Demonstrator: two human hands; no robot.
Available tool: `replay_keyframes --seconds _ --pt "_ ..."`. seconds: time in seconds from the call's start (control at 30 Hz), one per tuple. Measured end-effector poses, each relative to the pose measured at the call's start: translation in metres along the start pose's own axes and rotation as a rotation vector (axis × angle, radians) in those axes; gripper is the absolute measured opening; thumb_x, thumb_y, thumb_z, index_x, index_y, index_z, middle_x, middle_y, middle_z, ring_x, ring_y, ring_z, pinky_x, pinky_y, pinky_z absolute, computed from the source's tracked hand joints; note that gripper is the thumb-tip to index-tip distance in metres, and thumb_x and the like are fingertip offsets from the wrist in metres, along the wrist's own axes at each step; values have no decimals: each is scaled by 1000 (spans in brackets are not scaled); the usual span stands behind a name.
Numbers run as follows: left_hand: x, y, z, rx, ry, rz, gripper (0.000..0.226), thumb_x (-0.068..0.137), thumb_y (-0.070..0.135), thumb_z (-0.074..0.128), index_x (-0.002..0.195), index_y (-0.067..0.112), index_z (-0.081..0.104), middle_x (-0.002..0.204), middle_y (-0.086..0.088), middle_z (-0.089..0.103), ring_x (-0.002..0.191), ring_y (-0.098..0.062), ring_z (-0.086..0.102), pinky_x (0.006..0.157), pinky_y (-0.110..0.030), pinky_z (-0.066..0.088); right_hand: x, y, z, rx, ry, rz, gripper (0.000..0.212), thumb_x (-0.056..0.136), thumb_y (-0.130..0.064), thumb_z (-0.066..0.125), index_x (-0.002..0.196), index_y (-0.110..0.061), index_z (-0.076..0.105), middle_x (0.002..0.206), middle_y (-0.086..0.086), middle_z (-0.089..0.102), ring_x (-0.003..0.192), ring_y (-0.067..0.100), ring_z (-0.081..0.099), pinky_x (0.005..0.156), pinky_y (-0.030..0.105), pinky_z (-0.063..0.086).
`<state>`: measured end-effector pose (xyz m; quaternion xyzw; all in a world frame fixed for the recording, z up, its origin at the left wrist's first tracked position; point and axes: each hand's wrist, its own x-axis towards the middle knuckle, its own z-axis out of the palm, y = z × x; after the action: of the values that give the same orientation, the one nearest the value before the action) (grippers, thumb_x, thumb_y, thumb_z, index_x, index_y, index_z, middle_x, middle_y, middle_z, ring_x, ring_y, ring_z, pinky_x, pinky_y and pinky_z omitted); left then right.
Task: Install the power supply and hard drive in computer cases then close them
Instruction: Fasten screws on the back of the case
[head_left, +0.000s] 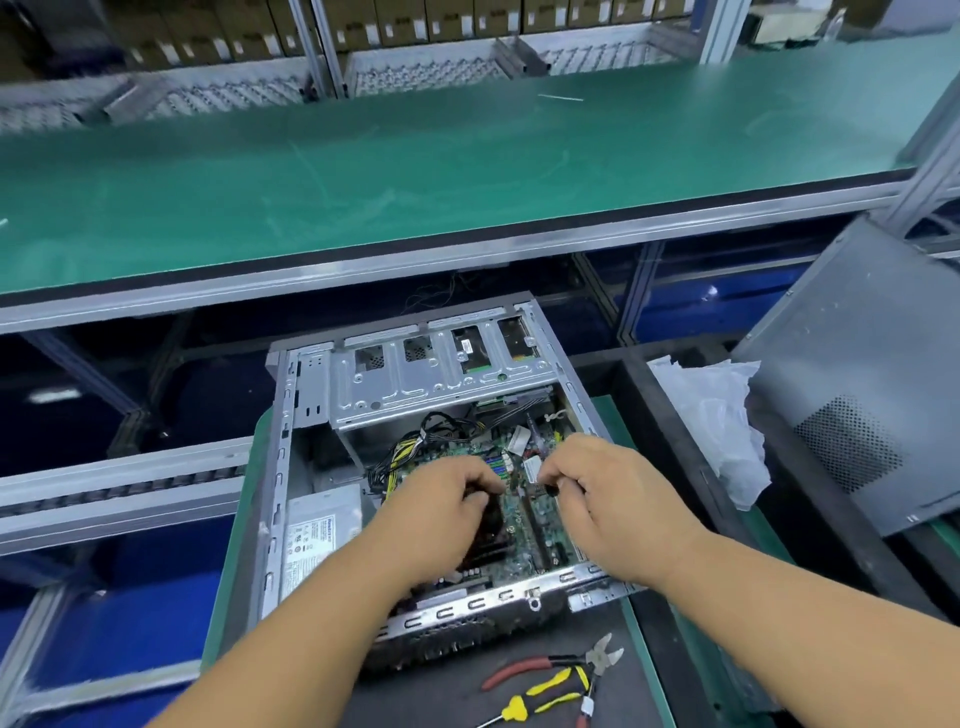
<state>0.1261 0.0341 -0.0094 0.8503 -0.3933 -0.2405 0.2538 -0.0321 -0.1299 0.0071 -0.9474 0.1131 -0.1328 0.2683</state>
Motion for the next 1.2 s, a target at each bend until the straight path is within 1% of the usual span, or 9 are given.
replay_keyframes --seconds 0.17,0.33,0.43,0.7,0.8,0.9,0.97,1.03,1.2 --pt "-30 -2 6 37 -70 -21 15 97 47 53 106 44 65 91 29 64 85 8 59 81 -27 53 2 -3 0 -237 168 62 29 87 -15 54 109 -29 67 111 -8 58 114 21 48 91 46 42" --pt "-45 0 4 205 -223 94 60 84 85 30 73 31 54 66 6 53 63 -11 51 61 -32 40 9 -6 5 -231 -66 267 61 85 -6 60 139 -33 49 158 -1 24 147 23 16 113 41 39" --pt "-49 0 0 193 -256 119 67 85 86 29 69 23 47 61 3 43 56 -13 42 57 -32 33 6 -4 2 -150 -87 319 66 85 1 60 140 -33 51 166 -4 16 151 21 21 111 35 43" --pt "-49 -9 -1 90 -282 126 66 86 78 44 67 15 40 56 5 31 51 -12 30 56 -32 29 -17 -5 8 -6 6 361 64 82 7 54 126 -40 54 161 -15 18 134 11 47 88 26 51" --pt "-48 -12 3 38 -240 114 68 87 80 39 71 14 44 54 7 33 50 -10 32 56 -33 32 -24 1 8 98 82 351 60 85 6 50 119 -43 56 149 -26 28 118 2 54 85 12 45" --pt "-43 -17 6 -80 -177 55 71 86 82 36 88 17 64 62 9 50 54 -9 48 63 -35 48 -29 10 6 264 100 370 61 91 7 49 115 -49 57 144 -39 31 125 2 53 91 27 56" --pt "-41 -19 6 -138 -157 28 61 88 78 39 96 26 68 82 3 69 71 -15 66 78 -41 58 -33 13 6 314 99 343 63 95 4 49 119 -54 53 145 -44 29 133 -6 45 103 23 47" --pt "-38 -19 8 -125 -124 12 45 90 74 40 99 39 67 92 4 74 80 -13 73 84 -43 58 -36 19 6 369 114 334 63 98 1 50 125 -57 50 150 -37 33 139 -14 34 115 18 30" --pt "-31 5 13 -222 68 -47 33 90 66 42 103 49 66 94 11 76 85 -14 74 84 -40 60 -33 33 6 726 115 509 54 100 -3 57 133 -45 50 141 -15 56 126 5 58 114 43 45"
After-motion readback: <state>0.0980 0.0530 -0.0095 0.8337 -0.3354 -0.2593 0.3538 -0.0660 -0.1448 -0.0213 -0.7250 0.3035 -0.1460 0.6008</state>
